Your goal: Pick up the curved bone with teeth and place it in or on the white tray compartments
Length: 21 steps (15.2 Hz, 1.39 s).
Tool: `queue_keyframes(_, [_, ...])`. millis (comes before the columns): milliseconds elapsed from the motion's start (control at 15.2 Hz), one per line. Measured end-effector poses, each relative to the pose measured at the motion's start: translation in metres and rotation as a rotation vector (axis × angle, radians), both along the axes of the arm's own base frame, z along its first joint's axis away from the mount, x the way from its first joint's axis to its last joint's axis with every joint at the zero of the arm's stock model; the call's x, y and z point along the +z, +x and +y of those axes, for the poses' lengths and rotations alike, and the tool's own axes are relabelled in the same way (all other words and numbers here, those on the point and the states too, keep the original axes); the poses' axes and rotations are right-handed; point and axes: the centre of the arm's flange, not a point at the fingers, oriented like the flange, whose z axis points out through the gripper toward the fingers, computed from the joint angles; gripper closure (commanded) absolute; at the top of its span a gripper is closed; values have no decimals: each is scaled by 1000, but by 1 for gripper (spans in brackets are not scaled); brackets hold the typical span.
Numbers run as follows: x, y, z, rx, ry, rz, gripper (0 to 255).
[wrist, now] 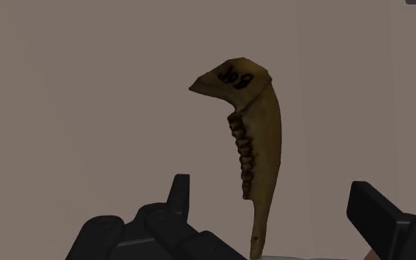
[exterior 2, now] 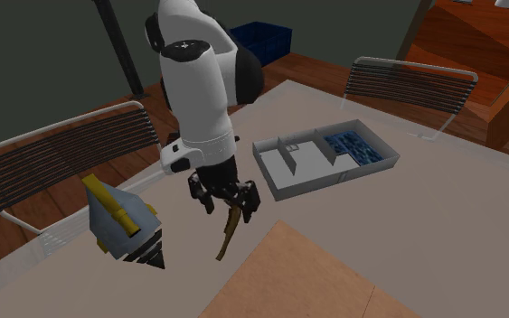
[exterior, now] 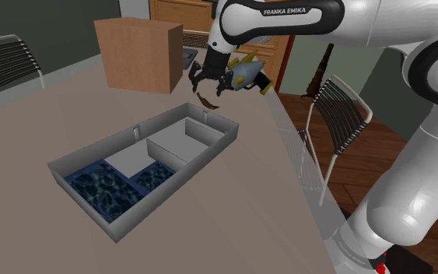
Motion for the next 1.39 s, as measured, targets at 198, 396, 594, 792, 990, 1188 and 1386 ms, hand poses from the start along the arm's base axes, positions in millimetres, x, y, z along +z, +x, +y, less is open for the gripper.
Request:
queue_keyframes(198, [-16, 4, 2, -3, 1, 1, 0])
queue_keyframes(396, [-22, 6, 2, -3, 2, 1, 0])
queue_keyframes(594, [-23, 6, 2, -3, 2, 1, 0])
queue_keyframes(792, [-23, 6, 2, -3, 2, 1, 255])
queue_keyframes(990, [-21, 6, 2, -5, 1, -4, 255])
queue_keyframes(1188, [-21, 6, 2, -5, 1, -4, 255])
queue_keyframes(1386, [-21, 6, 2, -4, 1, -2, 255])
